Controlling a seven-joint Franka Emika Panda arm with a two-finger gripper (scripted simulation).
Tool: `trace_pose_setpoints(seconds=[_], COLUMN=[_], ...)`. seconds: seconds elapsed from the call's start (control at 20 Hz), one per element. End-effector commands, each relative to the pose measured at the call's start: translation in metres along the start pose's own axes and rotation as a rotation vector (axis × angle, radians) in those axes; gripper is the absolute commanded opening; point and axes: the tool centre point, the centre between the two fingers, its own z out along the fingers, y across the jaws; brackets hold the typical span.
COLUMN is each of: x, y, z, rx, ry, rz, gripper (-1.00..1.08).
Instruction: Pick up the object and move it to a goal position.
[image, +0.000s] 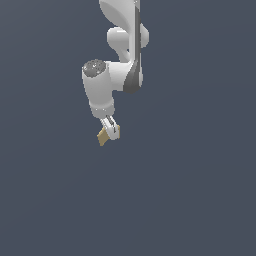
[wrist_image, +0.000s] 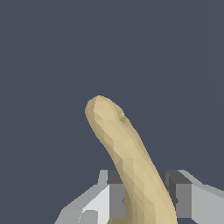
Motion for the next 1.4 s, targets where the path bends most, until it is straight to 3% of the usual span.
trace_pose_setpoints(seconds=[0.0,0.8,1.35], x=[0.006,0.056,0.076], y=[0.01,0.092,0.12], z=[-0.018,-0.169,-0.226], rx=[0.001,0.0,0.0], ry=[0.0,0.0,0.001], rz=[0.001,0.002,0.001], gripper=[-1.0,-1.0,-1.0])
